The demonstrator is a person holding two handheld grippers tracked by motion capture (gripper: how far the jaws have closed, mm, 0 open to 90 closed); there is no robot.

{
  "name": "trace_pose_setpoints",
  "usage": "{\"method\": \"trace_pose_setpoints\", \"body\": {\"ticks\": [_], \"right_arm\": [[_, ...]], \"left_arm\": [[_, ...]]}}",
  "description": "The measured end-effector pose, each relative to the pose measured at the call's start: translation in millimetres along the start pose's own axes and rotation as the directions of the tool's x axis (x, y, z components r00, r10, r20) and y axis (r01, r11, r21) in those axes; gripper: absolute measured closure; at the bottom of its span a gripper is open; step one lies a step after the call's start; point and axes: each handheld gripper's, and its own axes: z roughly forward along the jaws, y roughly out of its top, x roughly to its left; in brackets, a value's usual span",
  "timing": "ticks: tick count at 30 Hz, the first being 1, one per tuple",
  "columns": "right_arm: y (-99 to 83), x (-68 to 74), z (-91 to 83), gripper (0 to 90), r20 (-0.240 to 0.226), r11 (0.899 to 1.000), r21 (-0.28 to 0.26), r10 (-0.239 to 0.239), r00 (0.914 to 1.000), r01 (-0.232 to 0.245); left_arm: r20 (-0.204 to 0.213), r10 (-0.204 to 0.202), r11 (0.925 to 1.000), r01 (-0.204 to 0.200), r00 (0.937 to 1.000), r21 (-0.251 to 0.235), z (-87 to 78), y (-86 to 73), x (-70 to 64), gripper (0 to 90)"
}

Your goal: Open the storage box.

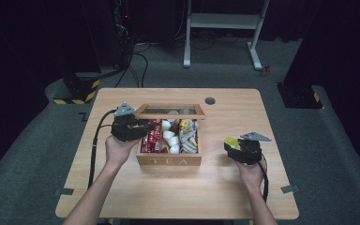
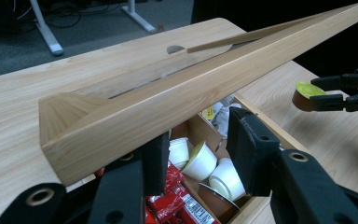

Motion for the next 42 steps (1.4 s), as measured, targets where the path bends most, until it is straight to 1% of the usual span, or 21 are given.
{"method": "trace_pose_setpoints", "body": {"ticks": [6,11,12,17,18,20,27,35,39,42], "right_arm": [[-8.0,-3.9,6.7,37.1,0.013,1.0,0.018,0.018,0.9997,-0.018],[-13.7,-5.8,12.5,37.0,0.026,0.999,0.034,0.016,0.9995,-0.017],[-14.5,-5.6,13.1,37.0,0.029,0.999,0.039,0.023,0.9993,-0.024],[-17.0,-7.3,16.4,37.0,0.033,0.998,0.05,0.027,0.9991,-0.029],[-17.3,-8.1,17.2,37.0,0.032,0.998,0.051,0.023,0.9992,-0.024],[-17.9,-8.1,18.2,37.0,0.033,0.998,0.055,0.031,0.999,-0.032],[-19.6,-8.2,19.8,36.8,0.035,0.998,0.062,0.027,0.999,-0.029],[-19.5,-8.2,19.4,33.8,0.011,0.998,0.054,0.025,0.9996,-0.026],[-19.1,-8.5,16.9,33.6,0.001,0.999,0.041,0.033,0.9995,-0.033],[-18.8,-8.4,14.3,34.3,-0.008,0.999,0.025,0.025,0.9997,-0.025]], "left_arm": [[0.0,0.0,1.0,0.0,1.0,-0.001,0.0,0.2,0.2,59.2],[0.002,-0.001,1.0,0.001,1.0,0.001,0.0,0.3,0.1,59.2],[0.0,0.002,1.0,-0.002,1.0,0.001,0.0,0.4,0.2,59.2],[0.001,-0.001,1.0,0.001,1.0,0.001,0.0,0.3,0.0,59.2],[0.002,-0.002,1.0,0.002,1.0,0.001,0.0,0.4,0.0,59.2],[0.0,0.001,1.0,-0.001,1.0,0.001,0.0,0.5,0.2,59.2],[0.002,-0.001,1.0,0.001,1.0,0.005,0.0,0.3,-0.1,59.1],[-0.005,0.003,1.0,-0.003,1.0,0.003,0.2,0.5,-0.5,58.8],[-0.005,0.003,1.0,-0.003,1.0,0.005,0.2,0.4,-0.6,58.8],[-0.004,0.003,1.0,-0.003,1.0,0.006,0.1,0.4,-0.6,58.7]]}}
